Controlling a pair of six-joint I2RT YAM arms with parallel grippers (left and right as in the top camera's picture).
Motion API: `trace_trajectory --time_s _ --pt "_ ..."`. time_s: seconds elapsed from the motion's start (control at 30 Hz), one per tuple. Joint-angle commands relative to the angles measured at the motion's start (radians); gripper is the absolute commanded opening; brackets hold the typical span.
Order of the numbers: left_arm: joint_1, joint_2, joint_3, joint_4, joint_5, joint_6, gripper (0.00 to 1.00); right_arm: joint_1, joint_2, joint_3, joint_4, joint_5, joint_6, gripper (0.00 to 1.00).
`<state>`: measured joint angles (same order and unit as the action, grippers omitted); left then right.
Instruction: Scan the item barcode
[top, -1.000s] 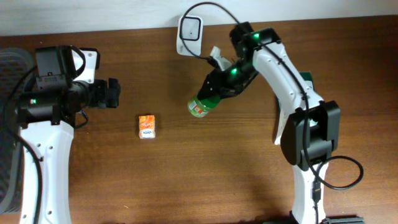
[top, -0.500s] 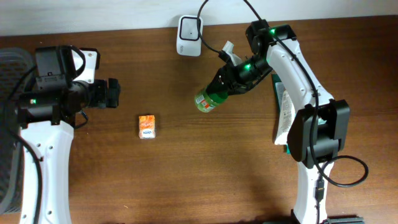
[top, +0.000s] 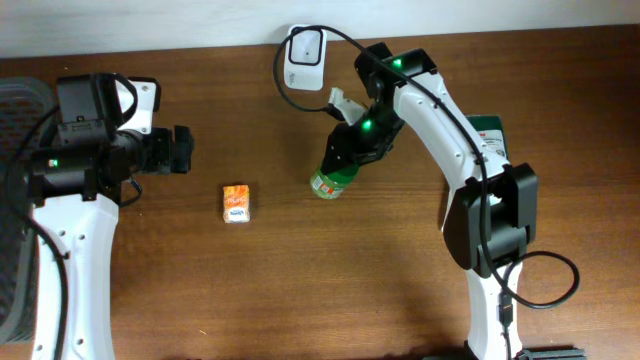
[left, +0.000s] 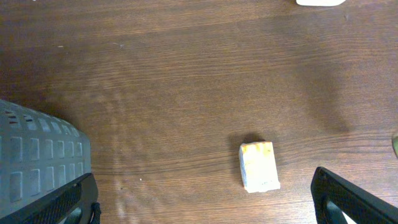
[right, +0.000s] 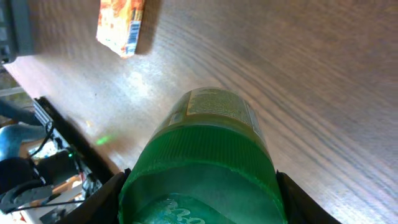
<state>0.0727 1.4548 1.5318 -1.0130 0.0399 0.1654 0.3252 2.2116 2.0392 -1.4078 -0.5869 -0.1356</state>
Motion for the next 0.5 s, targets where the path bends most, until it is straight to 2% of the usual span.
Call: trace_trajectory --time_s 0.0,0.1,0.2,0.27,0.47 --pt "0.004 -0.002 0.008 0.001 -0.003 0.016 0.99 0.000 -0.027 0.048 0.024 -0.010 -0.013 0.50" --pt "0.004 -0.002 0.008 0.001 -0.003 0.016 0.99 0.002 -0.027 0.129 0.095 0.028 -0.013 0.50" --pt "0.004 -0.002 0.008 0.001 -0.003 0.016 0.99 0.022 -0.027 0.151 0.189 0.186 0.020 0.50" --pt "0.004 -0.002 0.008 0.001 -0.003 0.016 0.99 0.036 -0.026 0.150 0.165 0.226 0.020 0.50" --pt "0.004 -0.002 0.008 0.001 -0.003 0.016 0.99 0.124 -0.014 0.109 0.098 0.512 0.020 0.50"
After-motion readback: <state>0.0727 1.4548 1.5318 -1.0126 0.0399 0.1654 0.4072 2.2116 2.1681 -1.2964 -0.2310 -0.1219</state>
